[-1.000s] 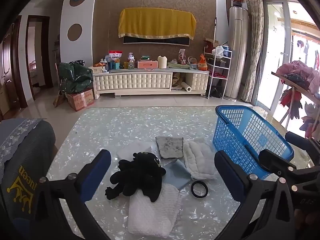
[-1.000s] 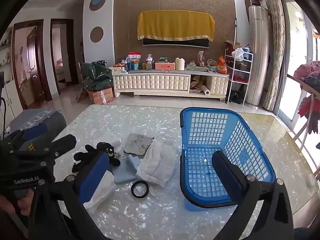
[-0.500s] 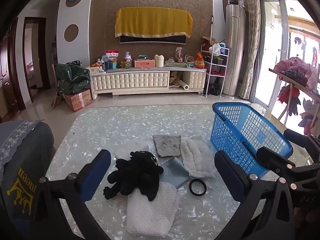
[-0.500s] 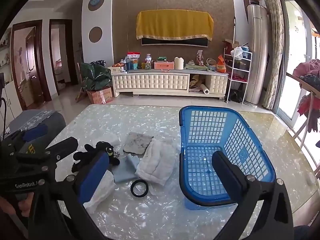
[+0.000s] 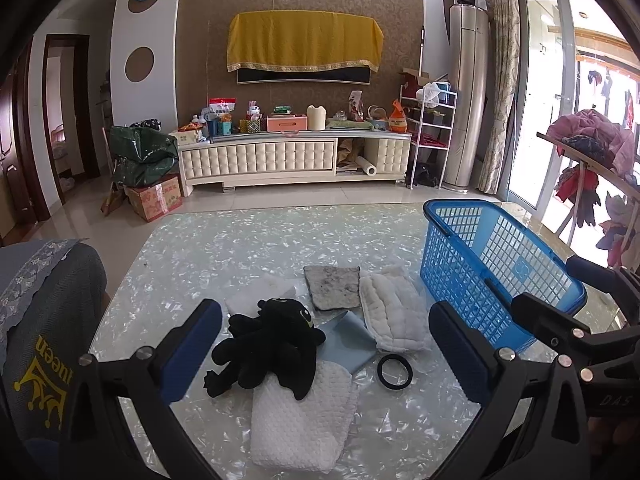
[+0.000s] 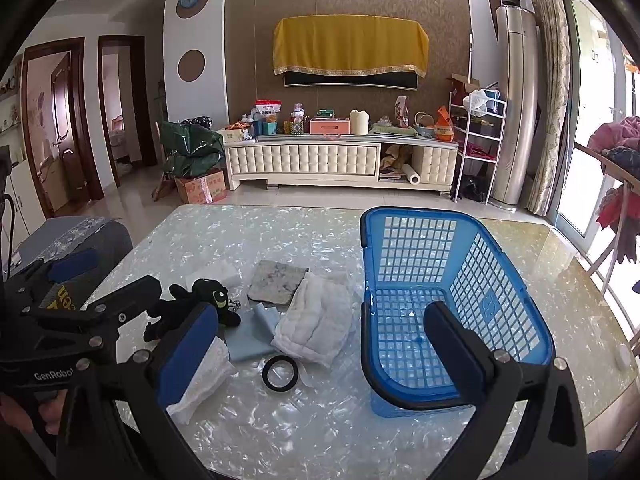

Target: Organize soft objects

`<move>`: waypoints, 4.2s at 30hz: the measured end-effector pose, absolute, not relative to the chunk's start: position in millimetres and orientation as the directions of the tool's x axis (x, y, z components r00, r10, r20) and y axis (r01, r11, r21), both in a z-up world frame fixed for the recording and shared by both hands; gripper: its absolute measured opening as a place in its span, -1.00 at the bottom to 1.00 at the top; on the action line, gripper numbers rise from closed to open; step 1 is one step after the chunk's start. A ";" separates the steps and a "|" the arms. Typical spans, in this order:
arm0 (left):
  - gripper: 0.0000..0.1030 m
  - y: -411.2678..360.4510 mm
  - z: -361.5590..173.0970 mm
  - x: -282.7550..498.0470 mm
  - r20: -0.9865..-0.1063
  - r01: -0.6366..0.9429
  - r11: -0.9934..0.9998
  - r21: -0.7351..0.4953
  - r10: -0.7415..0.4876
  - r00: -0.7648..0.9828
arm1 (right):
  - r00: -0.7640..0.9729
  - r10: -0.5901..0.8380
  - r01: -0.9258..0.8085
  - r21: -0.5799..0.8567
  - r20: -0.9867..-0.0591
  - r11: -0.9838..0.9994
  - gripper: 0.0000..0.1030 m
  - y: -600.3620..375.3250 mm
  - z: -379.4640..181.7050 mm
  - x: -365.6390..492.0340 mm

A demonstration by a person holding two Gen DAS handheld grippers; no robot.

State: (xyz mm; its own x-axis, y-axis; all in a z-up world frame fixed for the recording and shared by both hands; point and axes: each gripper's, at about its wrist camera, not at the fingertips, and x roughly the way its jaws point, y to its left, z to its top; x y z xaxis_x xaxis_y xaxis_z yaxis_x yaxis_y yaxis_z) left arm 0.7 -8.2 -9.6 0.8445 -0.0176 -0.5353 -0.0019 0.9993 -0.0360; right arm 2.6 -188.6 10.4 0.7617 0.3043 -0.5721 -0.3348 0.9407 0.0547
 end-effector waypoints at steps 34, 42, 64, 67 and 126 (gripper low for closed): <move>1.00 -8.8 -9.6 0.0 -0.541 0.009 0.999 -0.041 -0.030 0.841 | 0.748 0.299 -0.330 0.060 -0.593 0.942 1.00 -187.6 9.7 2.5; 1.00 -6.4 -8.2 -0.6 -0.541 0.017 0.998 -0.053 -0.043 0.840 | 0.748 0.299 -0.326 0.064 -0.592 0.943 1.00 -190.1 10.9 3.6; 1.00 -4.7 -3.8 -3.3 -0.539 0.027 0.998 -0.053 -0.051 0.841 | 0.748 0.301 -0.325 0.070 -0.591 0.943 1.00 -192.9 11.1 4.3; 1.00 -5.3 -3.8 -2.7 -0.541 0.028 0.998 -0.052 -0.052 0.839 | 0.749 0.299 -0.323 0.068 -0.591 0.944 1.00 -193.1 10.6 4.3; 0.73 67.1 -142.4 75.8 -0.927 0.223 0.941 -0.255 -0.304 0.220 | 0.217 0.226 -0.587 0.058 -0.950 0.807 0.55 -77.4 -84.0 113.6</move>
